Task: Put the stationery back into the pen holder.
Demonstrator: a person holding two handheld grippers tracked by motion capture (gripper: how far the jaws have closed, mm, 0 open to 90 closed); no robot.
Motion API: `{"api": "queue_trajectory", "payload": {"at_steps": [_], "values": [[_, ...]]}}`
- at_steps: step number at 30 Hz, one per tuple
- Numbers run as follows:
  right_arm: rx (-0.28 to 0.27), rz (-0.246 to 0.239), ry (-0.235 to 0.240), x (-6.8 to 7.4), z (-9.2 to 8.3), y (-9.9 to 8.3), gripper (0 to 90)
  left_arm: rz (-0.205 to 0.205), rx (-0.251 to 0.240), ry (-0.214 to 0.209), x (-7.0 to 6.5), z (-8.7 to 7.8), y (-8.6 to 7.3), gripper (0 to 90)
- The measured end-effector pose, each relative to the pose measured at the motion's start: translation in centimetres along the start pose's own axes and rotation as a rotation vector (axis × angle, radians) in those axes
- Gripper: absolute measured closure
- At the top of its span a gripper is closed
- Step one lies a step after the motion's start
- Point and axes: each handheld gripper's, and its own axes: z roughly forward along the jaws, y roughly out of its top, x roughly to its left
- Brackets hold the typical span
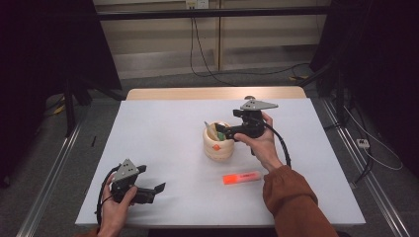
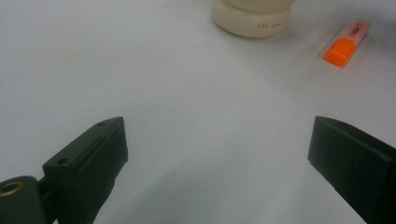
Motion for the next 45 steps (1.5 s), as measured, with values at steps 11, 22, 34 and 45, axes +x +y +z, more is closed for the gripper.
{"api": "queue_trajectory", "payload": {"at_steps": [11, 22, 34, 45], "values": [[-0.023, 0.012, -0.030, -0.6, -1.6, -0.7, 6.2, -0.003, -0.002, 0.003, 0.0, 0.0, 0.0, 4.7], [-0.008, -0.010, -0.053, -0.4, -3.8, -1.6, 6.6, -0.001, -0.008, 0.009, 0.0, 0.0, 0.0, 4.7], [0.004, -0.012, -0.112, -0.8, -6.1, -3.5, 5.6, 0.004, -0.004, 0.013, 0.0, -0.1, 0.0, 4.7], [0.001, -0.017, -0.158, -0.6, -8.0, -5.1, 6.7, -0.001, -0.012, 0.009, 0.0, -0.2, 0.0, 4.7]]}}
